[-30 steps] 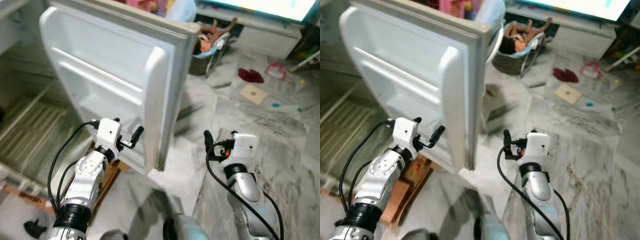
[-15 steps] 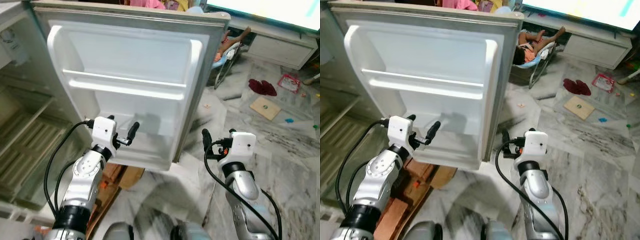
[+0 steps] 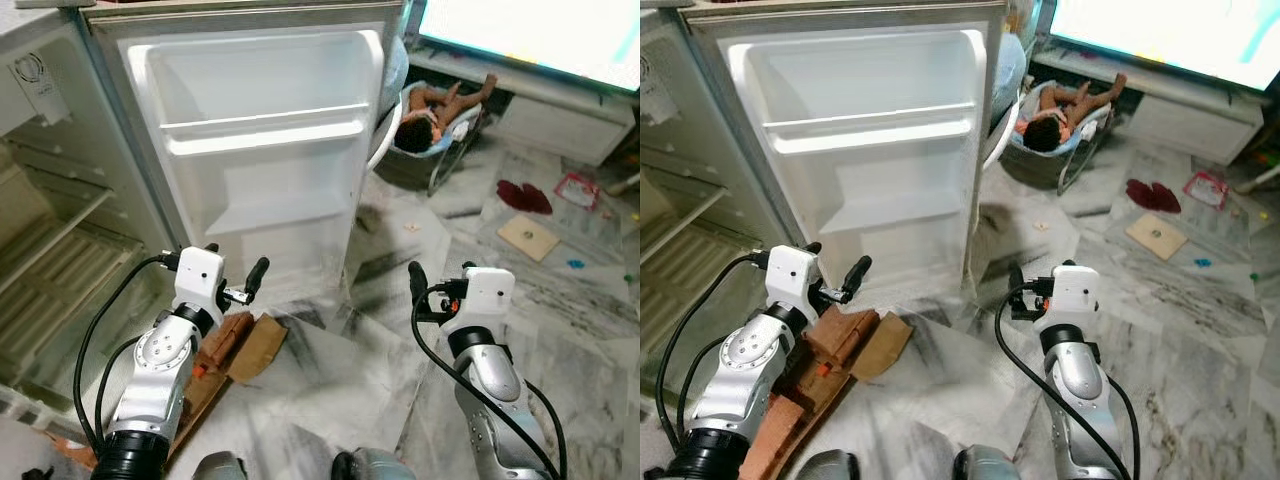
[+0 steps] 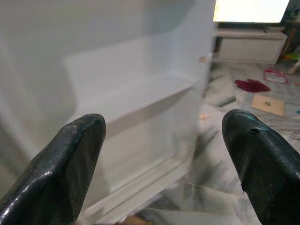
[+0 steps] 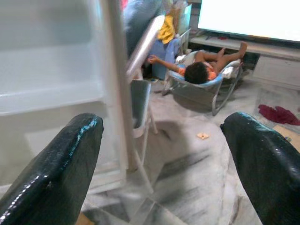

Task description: Restocking fridge

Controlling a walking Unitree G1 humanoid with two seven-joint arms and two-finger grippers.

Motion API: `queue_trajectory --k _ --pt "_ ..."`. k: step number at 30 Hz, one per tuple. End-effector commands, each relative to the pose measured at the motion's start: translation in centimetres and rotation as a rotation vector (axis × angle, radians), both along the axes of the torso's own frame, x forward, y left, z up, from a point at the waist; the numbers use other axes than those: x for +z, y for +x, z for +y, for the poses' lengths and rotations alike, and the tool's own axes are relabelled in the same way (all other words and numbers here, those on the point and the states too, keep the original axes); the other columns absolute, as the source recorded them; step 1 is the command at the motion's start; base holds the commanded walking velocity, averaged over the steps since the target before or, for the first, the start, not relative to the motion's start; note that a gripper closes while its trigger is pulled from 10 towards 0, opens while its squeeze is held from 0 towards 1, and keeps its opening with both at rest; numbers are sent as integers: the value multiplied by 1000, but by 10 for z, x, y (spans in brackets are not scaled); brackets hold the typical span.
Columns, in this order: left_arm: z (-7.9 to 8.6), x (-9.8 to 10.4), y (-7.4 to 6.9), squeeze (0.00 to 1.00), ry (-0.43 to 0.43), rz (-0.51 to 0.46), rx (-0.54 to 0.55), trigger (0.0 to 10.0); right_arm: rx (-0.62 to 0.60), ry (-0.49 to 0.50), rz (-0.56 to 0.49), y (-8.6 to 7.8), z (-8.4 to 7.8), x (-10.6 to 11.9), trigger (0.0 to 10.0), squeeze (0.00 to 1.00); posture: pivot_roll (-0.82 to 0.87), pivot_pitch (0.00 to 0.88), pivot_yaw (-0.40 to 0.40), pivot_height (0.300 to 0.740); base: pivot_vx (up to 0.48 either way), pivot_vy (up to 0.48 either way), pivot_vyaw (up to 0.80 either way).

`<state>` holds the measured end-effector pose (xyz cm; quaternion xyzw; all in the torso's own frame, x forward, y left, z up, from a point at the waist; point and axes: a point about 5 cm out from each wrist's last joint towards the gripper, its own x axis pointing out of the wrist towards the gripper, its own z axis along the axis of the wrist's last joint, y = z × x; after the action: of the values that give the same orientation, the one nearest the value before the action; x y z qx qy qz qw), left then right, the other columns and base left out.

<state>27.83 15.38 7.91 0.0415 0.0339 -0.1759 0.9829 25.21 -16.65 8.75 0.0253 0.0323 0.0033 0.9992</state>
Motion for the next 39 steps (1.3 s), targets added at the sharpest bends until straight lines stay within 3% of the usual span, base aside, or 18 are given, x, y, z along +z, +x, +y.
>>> queue_trajectory --k 1,15,24,35,39 --pt "-11 3 0 0 -10 -8 -43 10000 -20 -12 13 -2 -7 -2 10000 0 -11 88 -52 740 0 -472 -800" --pt "-8 9 -3 0 34 -18 -56 10000 -20 -21 -11 2 -6 3 10000 0 -4 118 -31 740 51 -438 -800" --pt "-8 6 -4 0 27 -2 -67 10000 -29 -17 -7 -2 -6 2 10000 0 -25 133 -26 740 415 0 -800" --pt "-14 1 -1 0 -14 26 -66 10000 -50 -6 12 -7 -6 -3 10000 0 -44 106 -17 740 0 0 -705" --pt "-15 5 5 0 -10 10 -69 10000 -49 -7 11 -7 -6 -3 10000 0 -47 105 -22 740 0 407 -594"
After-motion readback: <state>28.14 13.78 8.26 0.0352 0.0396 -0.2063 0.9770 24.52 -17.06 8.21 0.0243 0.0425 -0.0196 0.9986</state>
